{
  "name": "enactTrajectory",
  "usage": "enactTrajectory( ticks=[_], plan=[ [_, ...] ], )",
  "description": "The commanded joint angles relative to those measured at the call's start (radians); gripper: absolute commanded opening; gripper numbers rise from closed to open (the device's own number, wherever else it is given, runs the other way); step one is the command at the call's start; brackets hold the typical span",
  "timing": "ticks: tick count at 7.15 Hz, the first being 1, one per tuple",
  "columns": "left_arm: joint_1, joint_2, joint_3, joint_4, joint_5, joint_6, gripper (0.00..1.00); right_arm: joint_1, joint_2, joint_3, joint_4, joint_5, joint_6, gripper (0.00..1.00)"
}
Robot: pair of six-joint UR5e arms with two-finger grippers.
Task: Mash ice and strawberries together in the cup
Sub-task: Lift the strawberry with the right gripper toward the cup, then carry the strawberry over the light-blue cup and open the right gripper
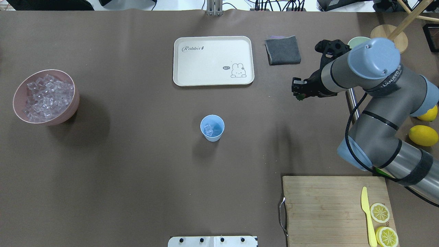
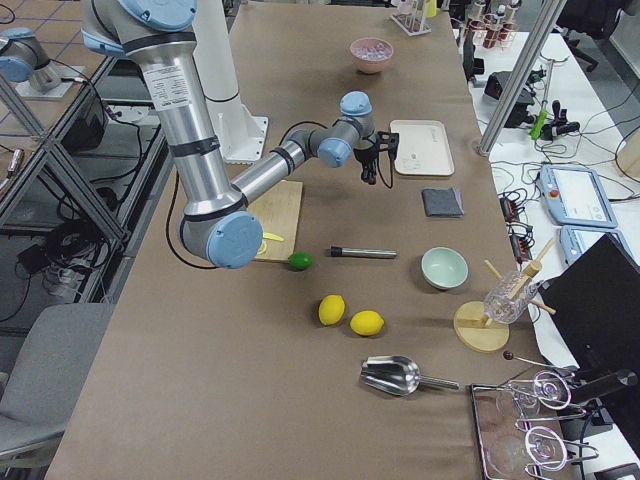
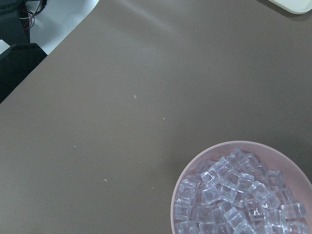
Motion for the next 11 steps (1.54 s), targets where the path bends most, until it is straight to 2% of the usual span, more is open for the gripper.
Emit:
enactTrajectory(
  ticks=[1, 3, 6, 8, 11],
  plan=[
    [-0.006, 0.002, 0.001, 0.004, -0.007, -0.001, 0.97, -0.036, 0.087, 0.042, 0.005, 0.000, 0.007, 0.00],
    [-0.002, -0.003, 0.001, -0.002, -0.009, -0.089, 0.97, -0.091, 0.150, 0.068, 0.009, -0.008, 0.009, 0.00],
    [0.006, -0.008, -0.022, -0.004, -0.009, -0.186, 0.97, -0.169, 0.209, 0.056, 0.008, -0.011, -0.016, 0.00],
    [0.006, -0.006, -0.022, -0.004, -0.009, -0.193, 0.97, -0.208, 0.216, 0.013, 0.008, -0.061, -0.066, 0.00],
    [0.006, -0.001, -0.021, -0.004, -0.007, -0.199, 0.97, -0.234, 0.270, -0.059, 0.008, -0.064, -0.095, 0.00]
  ],
)
